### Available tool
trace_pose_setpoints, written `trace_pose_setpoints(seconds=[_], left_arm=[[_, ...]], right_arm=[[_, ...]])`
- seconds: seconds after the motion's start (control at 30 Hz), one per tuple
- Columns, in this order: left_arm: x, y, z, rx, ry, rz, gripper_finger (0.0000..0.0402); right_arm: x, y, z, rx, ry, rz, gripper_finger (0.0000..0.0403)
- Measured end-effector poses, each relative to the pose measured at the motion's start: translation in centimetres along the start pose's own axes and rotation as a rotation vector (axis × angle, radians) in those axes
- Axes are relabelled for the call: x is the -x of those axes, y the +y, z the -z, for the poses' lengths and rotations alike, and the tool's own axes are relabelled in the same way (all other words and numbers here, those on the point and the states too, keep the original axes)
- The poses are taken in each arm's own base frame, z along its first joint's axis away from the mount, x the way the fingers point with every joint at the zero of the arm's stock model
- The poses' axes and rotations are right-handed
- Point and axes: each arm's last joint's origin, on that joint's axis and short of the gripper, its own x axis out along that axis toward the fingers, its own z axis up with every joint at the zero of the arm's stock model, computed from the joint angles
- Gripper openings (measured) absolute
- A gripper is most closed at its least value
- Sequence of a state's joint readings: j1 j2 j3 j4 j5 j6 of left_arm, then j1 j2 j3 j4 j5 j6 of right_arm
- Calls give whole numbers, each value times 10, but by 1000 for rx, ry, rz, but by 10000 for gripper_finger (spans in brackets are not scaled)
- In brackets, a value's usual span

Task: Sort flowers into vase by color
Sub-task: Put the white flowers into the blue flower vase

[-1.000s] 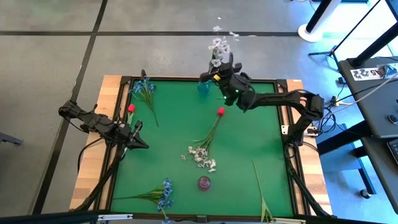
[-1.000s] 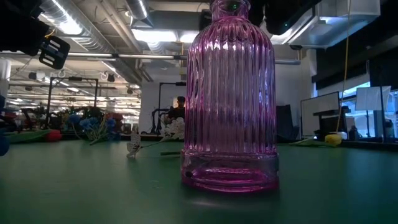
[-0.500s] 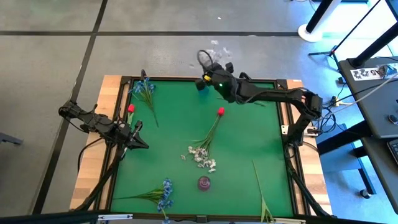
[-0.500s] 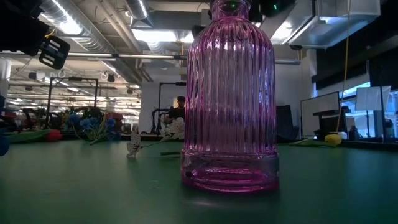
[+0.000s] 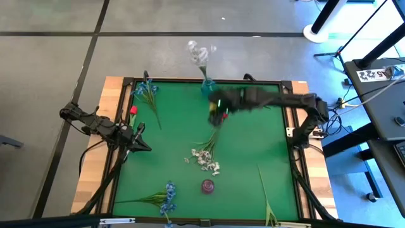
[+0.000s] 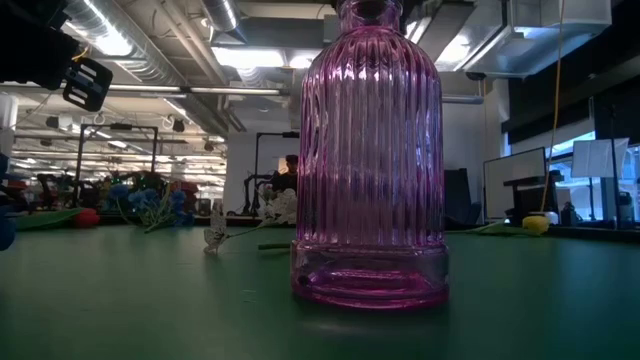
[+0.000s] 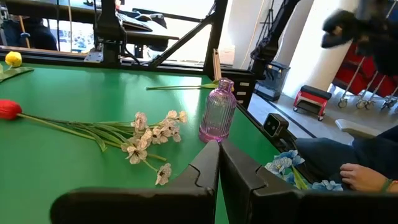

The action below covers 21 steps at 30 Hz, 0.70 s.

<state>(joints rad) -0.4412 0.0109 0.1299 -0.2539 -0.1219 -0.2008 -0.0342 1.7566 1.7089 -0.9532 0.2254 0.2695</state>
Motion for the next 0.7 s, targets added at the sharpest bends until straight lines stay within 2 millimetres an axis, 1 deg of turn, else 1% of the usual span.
trace_pose_setpoints(seconds=[0.07, 0.17, 0.27, 0.33, 0.4, 0.5, 0.6, 0.7], left_arm=[[0, 0, 0, 0, -1, 0, 10], [0, 0, 0, 0, -1, 0, 10], [0, 0, 0, 0, 0, 0, 10], [0, 0, 0, 0, 0, 0, 10], [0, 0, 0, 0, -1, 0, 10], [0, 0, 0, 0, -1, 0, 10], [0, 0, 0, 0, -1, 0, 10], [0, 0, 0, 0, -1, 0, 10]], right_arm=[[-11, 30, 16, 162, 41, -10, 206], [-28, 68, 41, 402, 79, -4, 203], [-49, 97, 64, 578, 114, -20, 202], [-64, 110, 79, 665, 164, -26, 202], [-79, 117, 88, 699, 206, -20, 202], [-100, 122, 97, 723, 251, -3, 202], [-118, 120, 98, 754, 267, -5, 202], [-134, 116, 93, 733, 242, -29, 202]])
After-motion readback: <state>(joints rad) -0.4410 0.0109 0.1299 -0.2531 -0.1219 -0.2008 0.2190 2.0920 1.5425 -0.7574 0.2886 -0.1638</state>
